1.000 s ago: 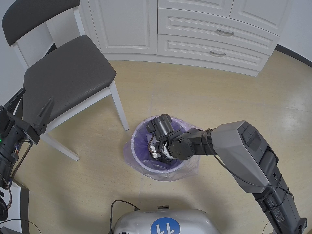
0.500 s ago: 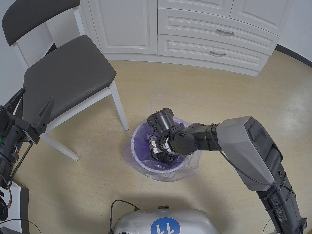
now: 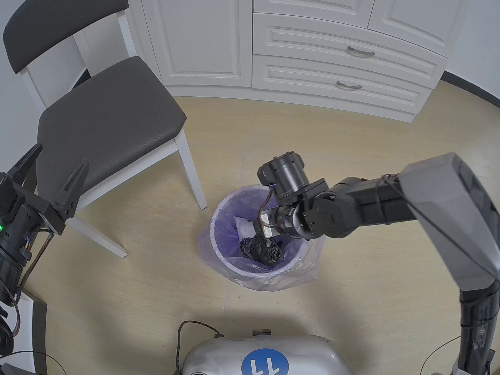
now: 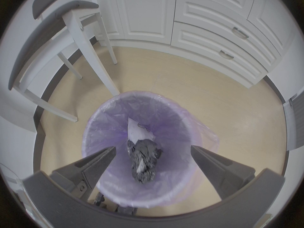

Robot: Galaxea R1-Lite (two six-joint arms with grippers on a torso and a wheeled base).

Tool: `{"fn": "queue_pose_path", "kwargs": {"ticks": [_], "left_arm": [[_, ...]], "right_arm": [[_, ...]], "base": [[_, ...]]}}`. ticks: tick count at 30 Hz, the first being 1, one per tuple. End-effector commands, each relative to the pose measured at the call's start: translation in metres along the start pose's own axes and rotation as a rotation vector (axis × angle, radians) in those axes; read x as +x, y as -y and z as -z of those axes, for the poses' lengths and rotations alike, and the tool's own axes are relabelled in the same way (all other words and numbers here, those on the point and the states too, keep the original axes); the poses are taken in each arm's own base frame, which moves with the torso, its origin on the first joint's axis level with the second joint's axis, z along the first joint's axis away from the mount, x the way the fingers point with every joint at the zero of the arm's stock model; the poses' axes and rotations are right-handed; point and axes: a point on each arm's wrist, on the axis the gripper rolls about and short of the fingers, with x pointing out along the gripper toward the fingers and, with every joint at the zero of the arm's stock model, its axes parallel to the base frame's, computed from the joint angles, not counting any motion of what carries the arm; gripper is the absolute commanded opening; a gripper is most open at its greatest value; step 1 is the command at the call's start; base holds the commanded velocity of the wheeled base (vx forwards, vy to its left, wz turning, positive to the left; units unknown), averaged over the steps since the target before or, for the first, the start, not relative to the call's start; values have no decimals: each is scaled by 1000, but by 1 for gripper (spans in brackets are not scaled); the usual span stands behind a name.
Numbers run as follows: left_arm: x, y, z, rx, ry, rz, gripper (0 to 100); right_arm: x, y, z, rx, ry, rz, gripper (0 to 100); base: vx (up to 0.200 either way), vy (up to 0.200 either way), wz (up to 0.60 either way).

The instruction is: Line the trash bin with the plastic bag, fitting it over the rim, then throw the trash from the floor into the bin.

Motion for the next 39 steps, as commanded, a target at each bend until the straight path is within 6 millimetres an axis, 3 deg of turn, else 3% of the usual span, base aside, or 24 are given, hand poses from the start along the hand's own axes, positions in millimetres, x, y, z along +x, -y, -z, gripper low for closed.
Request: {"fn": "queue_pose_path", "kwargs": {"ticks": [1, 4, 8, 9, 10, 16, 20, 21, 25, 33, 39], "left_arm": [[8, 5, 16, -1, -75, 19, 100], [11, 6, 23, -7, -107, 22, 100], [15, 5, 31, -24, -145, 16, 100], [15, 5, 31, -24, -145, 16, 100], [18, 6, 32, -28, -151, 17, 100], [24, 8, 43, -28, -184, 25, 100], [31, 10, 52, -26, -187, 23, 100], [36, 8, 58, -22, -182, 0, 100], [44, -8, 69, 9, -159, -87, 100], [27, -13, 50, 8, -102, -116, 100], [17, -13, 55, -14, -139, -129, 100]], "right_arm": [[-86, 49, -16, 55, 109, 6, 100], [-97, 67, -13, 83, 129, 29, 100], [-111, 110, 5, 145, 158, 95, 100], [-111, 111, 6, 146, 157, 97, 100], [-115, 127, 18, 171, 167, 125, 100], [-109, 166, 57, 245, 216, 220, 100], [-106, 176, 76, 274, 251, 247, 100], [-105, 178, 87, 283, 269, 254, 100], [-111, 182, 102, 304, 319, 275, 100], [-131, 191, 119, 325, 431, 354, 100], [-145, 205, 127, 335, 527, 481, 100]], "base": [[0, 0, 0], [0, 0, 0], [0, 0, 0], [0, 0, 0], [0, 0, 0], [0, 0, 0], [0, 0, 0], [0, 0, 0], [0, 0, 0], [0, 0, 0], [0, 0, 0]]}}
